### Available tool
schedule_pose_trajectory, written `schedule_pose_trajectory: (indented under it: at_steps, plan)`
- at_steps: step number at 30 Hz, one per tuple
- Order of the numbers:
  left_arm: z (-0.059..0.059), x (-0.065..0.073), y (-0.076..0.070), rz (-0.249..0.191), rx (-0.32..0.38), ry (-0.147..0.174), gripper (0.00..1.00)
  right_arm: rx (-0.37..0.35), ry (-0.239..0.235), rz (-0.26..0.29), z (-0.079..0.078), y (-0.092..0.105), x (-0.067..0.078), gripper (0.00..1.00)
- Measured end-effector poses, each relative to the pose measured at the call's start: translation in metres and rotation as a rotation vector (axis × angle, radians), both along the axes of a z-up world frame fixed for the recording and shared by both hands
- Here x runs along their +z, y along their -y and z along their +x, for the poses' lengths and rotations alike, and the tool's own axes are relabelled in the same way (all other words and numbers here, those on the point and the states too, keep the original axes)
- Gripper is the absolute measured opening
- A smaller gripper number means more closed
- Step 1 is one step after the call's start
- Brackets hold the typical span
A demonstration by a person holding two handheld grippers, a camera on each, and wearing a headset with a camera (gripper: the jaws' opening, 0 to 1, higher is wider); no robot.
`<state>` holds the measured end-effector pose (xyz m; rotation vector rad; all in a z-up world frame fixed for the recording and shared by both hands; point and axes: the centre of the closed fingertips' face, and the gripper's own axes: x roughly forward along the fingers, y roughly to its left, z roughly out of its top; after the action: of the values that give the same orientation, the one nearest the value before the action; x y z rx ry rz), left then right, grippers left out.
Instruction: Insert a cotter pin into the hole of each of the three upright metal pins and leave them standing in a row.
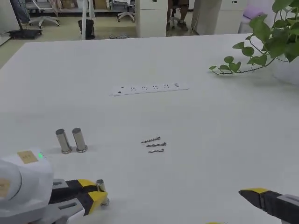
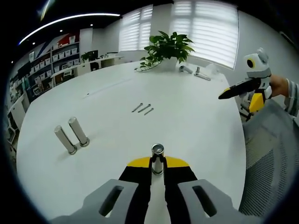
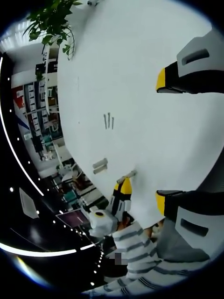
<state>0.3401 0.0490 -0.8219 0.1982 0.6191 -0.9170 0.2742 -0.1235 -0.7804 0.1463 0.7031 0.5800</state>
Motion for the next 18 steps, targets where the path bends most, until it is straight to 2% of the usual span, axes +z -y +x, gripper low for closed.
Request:
schedule_pose_trajectory:
  at_steps: [2,4,5,6,8,18]
  plan:
    - [-0.0006,-0.0003,0.0004,-0.012,0.005,0.001,0.07,-0.007,0.009,0.000,0.0012,0.0006,0.0011,0.88]
    - [0.0004,0.0063,0.0016,-0.062,0.023,-0.004,0.07,-0.014,0.013,0.001,0.0019,0.0015,0.0019,0.89]
    - [0.0013,0.0072,0.0012,-0.067,0.028,-0.006,0.07,-0.017,0.015,0.000,0.0024,0.0020,0.0025,0.90]
    - [0.0022,0.0069,0.0006,-0.066,0.033,-0.009,0.07,-0.018,0.013,-0.001,0.0023,0.0023,0.0024,0.91]
    - [0.0022,0.0061,0.0007,-0.056,0.018,0.007,0.07,-0.018,0.014,-0.007,0.0021,0.0026,0.0020,0.92]
    - [0.0005,0.0068,0.0032,-0.056,0.007,0.020,0.07,-0.017,0.013,-0.016,-0.0007,0.0014,0.0013,0.92]
